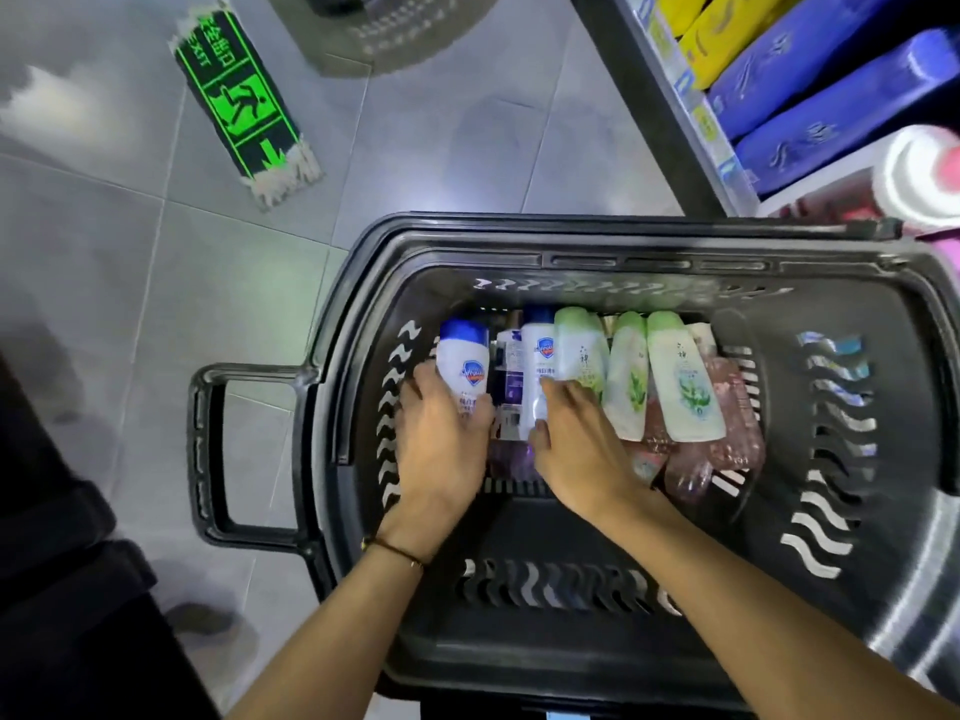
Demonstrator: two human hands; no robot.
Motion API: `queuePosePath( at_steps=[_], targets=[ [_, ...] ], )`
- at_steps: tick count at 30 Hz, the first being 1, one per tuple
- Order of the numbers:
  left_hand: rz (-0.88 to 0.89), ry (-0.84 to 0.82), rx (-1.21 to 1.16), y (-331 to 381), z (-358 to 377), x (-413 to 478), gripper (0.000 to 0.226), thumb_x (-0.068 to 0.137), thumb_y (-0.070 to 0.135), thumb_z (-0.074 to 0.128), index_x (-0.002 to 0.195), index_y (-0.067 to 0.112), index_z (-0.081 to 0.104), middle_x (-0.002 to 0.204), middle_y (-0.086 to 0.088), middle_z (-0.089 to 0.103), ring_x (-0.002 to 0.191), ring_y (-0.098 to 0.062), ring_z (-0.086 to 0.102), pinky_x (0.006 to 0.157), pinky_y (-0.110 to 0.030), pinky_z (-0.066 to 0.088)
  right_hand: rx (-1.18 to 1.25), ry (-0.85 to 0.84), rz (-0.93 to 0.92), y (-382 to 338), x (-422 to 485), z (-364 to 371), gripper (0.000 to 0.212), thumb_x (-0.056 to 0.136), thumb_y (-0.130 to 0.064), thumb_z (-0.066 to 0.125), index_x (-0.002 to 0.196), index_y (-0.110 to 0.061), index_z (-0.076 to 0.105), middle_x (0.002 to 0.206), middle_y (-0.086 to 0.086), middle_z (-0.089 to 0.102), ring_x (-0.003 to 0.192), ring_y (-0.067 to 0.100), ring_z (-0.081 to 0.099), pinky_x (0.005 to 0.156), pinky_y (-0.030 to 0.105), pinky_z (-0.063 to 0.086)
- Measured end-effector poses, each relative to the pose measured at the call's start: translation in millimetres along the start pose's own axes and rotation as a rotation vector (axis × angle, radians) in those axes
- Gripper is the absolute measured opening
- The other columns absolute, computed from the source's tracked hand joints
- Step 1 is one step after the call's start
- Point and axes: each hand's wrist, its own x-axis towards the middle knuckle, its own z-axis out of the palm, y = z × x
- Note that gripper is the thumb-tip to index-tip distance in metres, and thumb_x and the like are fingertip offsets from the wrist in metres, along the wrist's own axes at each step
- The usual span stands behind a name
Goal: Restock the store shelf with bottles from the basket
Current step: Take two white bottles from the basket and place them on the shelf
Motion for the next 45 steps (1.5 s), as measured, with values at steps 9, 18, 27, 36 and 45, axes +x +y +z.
queuePosePath(
  at_steps=[9,18,27,36,45],
  targets=[
    [0.036,0.0,-0.136,-14,-19,-29,0.051,0.09,0.032,0.07,0.133,0.022,0.044,0.116,0.008,0.045,0.092,0.002,0.034,0.086,-0.033,0.042,0.1,0.02,0.274,-37,34,40,0.083,0.091,-0.014,0.067,0.15,0.012,0.015,0.157,0.033,0.02,0.148,0.043,0.023,0.119,0.042,0.031],
    [0.036,0.018,-0.209,-17,-16,-29,0.049,0.089,0.032,0.072,0.131,0.025,0.046,0.117,0.005,0.052,0.1,-0.009,0.054,0.09,-0.043,0.052,-0.165,0.171,0.441,-35,57,72,0.072,0.1,-0.008,0.05,0.152,0.013,0.006,0.158,0.037,0.019,0.148,0.045,0.025,0.122,0.047,0.025],
    [0.047,0.015,-0.271,-26,-9,-28,0.049,0.09,0.028,0.072,0.132,0.024,0.049,0.117,0.007,0.051,0.101,0.02,0.045,0.076,-0.008,0.043,-0.203,0.276,0.484,-10,79,66,0.069,0.086,-0.026,0.068,0.136,0.012,0.039,0.127,0.029,0.052,0.114,0.039,0.05,0.1,0.042,0.041],
    [0.059,0.042,-0.29,-21,-11,-27,0.047,0.086,0.042,0.07,0.126,0.031,0.048,0.113,0.002,0.06,0.099,-0.014,0.061,0.08,-0.049,0.057,0.025,0.169,0.46,-3,74,48,0.077,0.082,-0.04,0.074,0.132,0.006,0.038,0.132,0.025,0.04,0.121,0.039,0.04,0.1,0.041,0.036],
    [0.049,0.0,-0.288,-9,-27,-31,0.04,0.091,0.039,0.07,0.118,0.034,0.041,0.096,0.007,0.072,0.082,-0.01,0.072,0.071,-0.049,0.061,0.317,0.225,0.328,7,27,21,0.067,0.08,-0.03,0.078,0.124,-0.003,0.036,0.11,0.015,0.057,0.092,0.031,0.059,0.073,0.042,0.052]
  ],
)
